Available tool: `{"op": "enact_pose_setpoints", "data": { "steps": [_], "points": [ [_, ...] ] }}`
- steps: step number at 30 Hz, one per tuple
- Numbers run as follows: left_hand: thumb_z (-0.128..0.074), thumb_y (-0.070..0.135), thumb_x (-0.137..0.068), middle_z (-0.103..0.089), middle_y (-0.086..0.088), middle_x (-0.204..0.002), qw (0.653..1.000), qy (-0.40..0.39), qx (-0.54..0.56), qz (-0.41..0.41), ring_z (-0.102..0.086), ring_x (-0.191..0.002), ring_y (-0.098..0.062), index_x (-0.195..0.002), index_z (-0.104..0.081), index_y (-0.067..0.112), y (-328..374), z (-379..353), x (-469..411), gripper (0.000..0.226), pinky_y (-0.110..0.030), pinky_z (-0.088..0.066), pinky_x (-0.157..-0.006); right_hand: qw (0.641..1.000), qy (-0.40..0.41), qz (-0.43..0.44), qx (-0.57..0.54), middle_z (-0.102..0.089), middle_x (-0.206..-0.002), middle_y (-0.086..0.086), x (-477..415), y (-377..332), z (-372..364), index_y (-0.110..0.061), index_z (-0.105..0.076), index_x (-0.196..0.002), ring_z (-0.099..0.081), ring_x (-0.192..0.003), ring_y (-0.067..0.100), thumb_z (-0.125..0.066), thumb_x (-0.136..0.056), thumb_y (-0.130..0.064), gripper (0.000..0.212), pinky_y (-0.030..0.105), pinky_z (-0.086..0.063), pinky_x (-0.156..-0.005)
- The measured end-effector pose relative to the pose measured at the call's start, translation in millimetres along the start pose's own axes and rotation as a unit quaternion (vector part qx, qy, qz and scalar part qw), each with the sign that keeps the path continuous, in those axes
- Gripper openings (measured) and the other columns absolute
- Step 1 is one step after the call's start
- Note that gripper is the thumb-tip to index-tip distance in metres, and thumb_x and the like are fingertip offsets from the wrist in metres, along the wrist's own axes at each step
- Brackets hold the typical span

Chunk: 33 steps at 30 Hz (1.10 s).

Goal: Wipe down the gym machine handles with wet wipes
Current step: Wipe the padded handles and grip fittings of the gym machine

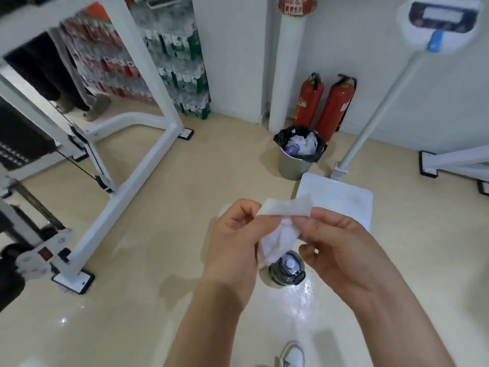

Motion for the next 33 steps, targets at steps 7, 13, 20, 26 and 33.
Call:
{"op": "enact_pose_setpoints", "data": {
  "steps": [7, 13, 20, 26, 33],
  "points": [
    [-0.071, 0.006, -0.078, -0.069, -0.024, -0.089, 0.998, -0.048, 0.031, -0.022, -0.064, -0.080, -0.035, -0.091, -0.054, 0.003, 87, -44, 87, 0.022, -0.049, -0.051, -0.080, 0.991, -0.058, -0.041, -0.116, -0.063, -0.066, 0.004, 72, -83, -36, -0.011, -0.073, -0.070, -0.051, -0.062, 0.016, -0.059, -0.083, -0.012, 0.019, 0.031, -0.039, -0.069],
    [-0.066, 0.012, -0.087, -0.069, -0.021, -0.088, 0.966, 0.072, -0.161, -0.189, -0.059, -0.069, -0.027, -0.097, -0.072, 0.026, 128, -39, 131, 0.018, -0.031, -0.049, -0.064, 0.992, -0.035, 0.096, 0.078, -0.067, -0.065, -0.008, 97, -121, -72, -0.020, -0.074, -0.078, -0.057, -0.053, 0.001, -0.060, -0.090, -0.010, 0.021, 0.020, -0.042, -0.056],
    [-0.068, 0.014, -0.085, -0.070, -0.006, -0.068, 0.954, 0.152, -0.141, -0.215, -0.058, -0.053, -0.010, -0.087, -0.071, 0.010, 149, 6, 190, 0.006, -0.018, -0.045, -0.049, 0.961, -0.168, 0.173, 0.135, -0.069, -0.068, -0.008, 146, -111, -127, -0.011, -0.074, -0.087, -0.058, -0.058, -0.002, -0.060, -0.087, -0.002, 0.017, 0.010, -0.045, -0.057],
    [-0.071, 0.029, -0.068, -0.064, -0.002, -0.070, 0.949, 0.147, -0.176, -0.217, -0.058, -0.066, -0.016, -0.067, -0.063, 0.020, 165, 66, 255, 0.012, -0.029, -0.046, -0.062, 0.973, -0.187, 0.095, 0.096, -0.067, -0.070, 0.002, 183, -74, -187, -0.011, -0.076, -0.081, -0.054, -0.059, 0.008, -0.067, -0.080, -0.015, 0.009, 0.022, -0.038, -0.052],
    [-0.068, 0.004, -0.066, -0.053, -0.005, -0.057, 0.973, 0.091, 0.022, -0.212, -0.055, -0.051, -0.015, -0.061, -0.044, 0.012, 187, 180, 329, 0.025, -0.021, -0.044, -0.047, 0.967, -0.243, -0.042, -0.065, -0.065, -0.072, 0.006, 240, 1, -294, -0.008, -0.069, -0.078, -0.059, -0.057, 0.009, -0.063, -0.080, -0.015, 0.009, 0.012, -0.039, -0.036]
  ]
}}
Point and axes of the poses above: each hand's wrist, its own x-axis away from the middle knuckle, its own z-axis out of the back of the hand, y = z × x, the point moved 4 cm from there along -x, towards the middle knuckle
